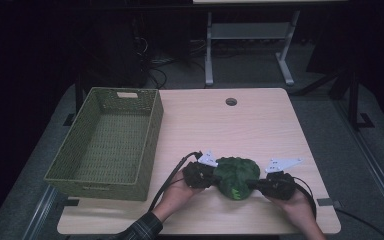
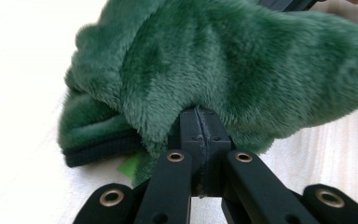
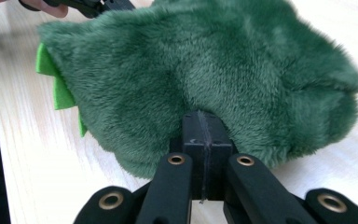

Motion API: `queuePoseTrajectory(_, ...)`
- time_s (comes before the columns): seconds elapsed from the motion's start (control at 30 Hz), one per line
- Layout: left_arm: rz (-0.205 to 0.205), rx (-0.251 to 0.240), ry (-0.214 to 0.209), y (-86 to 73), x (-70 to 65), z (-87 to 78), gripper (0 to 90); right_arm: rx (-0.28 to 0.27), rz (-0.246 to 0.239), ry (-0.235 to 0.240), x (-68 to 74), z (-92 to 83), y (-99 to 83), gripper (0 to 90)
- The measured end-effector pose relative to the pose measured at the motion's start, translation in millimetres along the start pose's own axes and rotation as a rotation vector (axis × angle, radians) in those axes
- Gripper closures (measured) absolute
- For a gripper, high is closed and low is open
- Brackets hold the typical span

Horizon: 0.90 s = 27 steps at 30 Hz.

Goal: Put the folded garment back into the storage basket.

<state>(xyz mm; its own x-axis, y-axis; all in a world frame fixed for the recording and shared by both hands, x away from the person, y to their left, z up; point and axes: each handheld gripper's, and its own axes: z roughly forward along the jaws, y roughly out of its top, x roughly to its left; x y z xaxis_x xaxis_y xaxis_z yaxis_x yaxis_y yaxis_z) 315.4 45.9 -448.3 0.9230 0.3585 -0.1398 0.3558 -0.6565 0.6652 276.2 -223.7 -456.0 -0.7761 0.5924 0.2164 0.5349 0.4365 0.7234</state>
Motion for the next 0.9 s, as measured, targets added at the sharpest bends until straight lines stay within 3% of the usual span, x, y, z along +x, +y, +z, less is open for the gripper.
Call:
queuePoseTrajectory(0.2, -0.004, 0.011, 0.004, -4.9, -3.4, 9.7, 89.8, 0.02, 0.009, 0.003, 0.9, 5.0, -7.0, 90.0)
queuePoseTrajectory(0.3, 0.025, 0.039, 0.011, -6.5, -4.3, 12.8, 89.8, 0.047, 0.027, 0.012, 1.5, 7.8, -13.0, 90.0)
queuePoseTrajectory(0.5, 0.019, 0.034, 0.007, -7.3, -5.0, 12.9, 89.7, 0.067, 0.017, 0.005, 2.6, 9.0, -15.3, 90.0)
queuePoseTrajectory(0.63, -0.007, -0.006, -0.012, -6.3, -6.2, 0.0, 89.7, 0.036, 0.013, -0.017, 3.7, -2.8, -13.5, 90.0)
queuePoseTrajectory(0.73, 0.002, -0.017, -0.032, -6.6, -13.3, -10.9, 89.7, -0.011, 0.003, -0.045, -0.1, -17.9, -13.1, 90.0)
queuePoseTrajectory(0.9, 0.051, -0.003, -0.116, -9.2, -34.0, -17.0, 89.7, -0.061, 0.023, -0.094, -13.7, -34.6, -8.4, 90.0)
